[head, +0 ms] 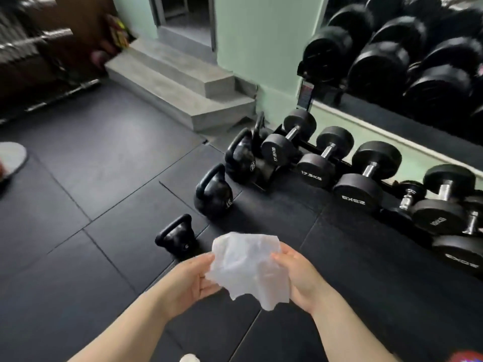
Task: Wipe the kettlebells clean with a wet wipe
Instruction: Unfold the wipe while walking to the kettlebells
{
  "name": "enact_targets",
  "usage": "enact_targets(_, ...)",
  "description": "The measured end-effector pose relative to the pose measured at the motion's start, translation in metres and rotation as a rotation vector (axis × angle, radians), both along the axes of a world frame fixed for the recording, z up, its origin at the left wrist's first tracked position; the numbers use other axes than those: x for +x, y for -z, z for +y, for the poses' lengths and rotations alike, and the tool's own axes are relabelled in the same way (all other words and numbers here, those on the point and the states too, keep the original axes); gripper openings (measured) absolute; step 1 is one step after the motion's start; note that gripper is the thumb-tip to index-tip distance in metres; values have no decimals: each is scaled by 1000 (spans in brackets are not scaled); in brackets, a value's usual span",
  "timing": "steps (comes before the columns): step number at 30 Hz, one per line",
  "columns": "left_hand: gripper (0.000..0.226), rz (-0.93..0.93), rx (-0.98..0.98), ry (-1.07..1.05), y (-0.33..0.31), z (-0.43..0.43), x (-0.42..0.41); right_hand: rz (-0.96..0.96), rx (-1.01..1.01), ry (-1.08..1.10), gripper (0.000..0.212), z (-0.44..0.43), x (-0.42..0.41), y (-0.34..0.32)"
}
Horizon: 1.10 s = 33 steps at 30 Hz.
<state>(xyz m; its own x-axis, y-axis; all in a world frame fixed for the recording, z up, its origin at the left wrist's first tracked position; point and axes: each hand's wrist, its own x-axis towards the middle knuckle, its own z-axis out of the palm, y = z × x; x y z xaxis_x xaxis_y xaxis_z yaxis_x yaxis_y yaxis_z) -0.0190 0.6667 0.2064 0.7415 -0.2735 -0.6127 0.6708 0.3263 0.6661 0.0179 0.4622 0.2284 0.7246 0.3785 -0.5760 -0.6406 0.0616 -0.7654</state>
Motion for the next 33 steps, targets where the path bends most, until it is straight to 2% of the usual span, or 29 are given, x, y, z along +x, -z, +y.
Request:
enact_targets(3, 25, 63, 73, 8, 11, 42, -11, -13, 29, -23, 27, 50, 4, 2)
enact_targets(6, 24, -9, 67, -40, 6, 76, -11, -29, -23, -69, 26, 85, 6, 5)
enact_targets(8, 23, -55, 60, -121, 3, 97, -6, -30, -82, -113, 30, 103, 11, 6)
enact_targets(11, 36, -101, 100, -285, -12, 121, 7, -81, -105, -148, 33, 129, 25, -3)
enact_targets(14, 30, -326, 97, -460, -52, 139, 18, -107, 171, -184, 13, 146, 43, -27)
enact_targets(16, 31, -444, 111, -448, -75, 151, 20, -106, 265, -280, 9, 152, 52, -42)
enact_targets(18, 35, -428, 205, -348, -76, 164, 14, -154, 111, -361, 9, 159, 58, -43)
enact_targets(21, 34, -378, 351, -284, -67, 176, 6, -297, -138, -417, 22, 176, 66, -43)
enact_targets(24, 33, -361, 384, -365, -73, 177, 4, -358, -164, -400, 28, 189, 78, -43)
enact_targets(26, 23, -399, 506, -366, -79, 174, 5, -369, -109, -366, 31, 196, 85, -46)
enact_targets(28, 13, -521, 750, -365, -87, 166, 4, -347, -5, -313, 42, 200, 89, -51)
enact_targets(29, 10, -641, 928, -360, -93, 162, 4, -339, 50, -289, 51, 201, 91, -54)
enact_targets(31, 18, -974, 1272, -259, -105, 157, 1, -365, 119, -275, 60, 202, 98, -60)
enact_targets(32, 23, -1085, 1381, -188, -107, 155, 1, -398, 117, -276, 61, 201, 101, -64)
enact_targets(33, 26, -1108, 1437, -136, -107, 156, 2, -437, 105, -282, 60, 201, 104, -68)
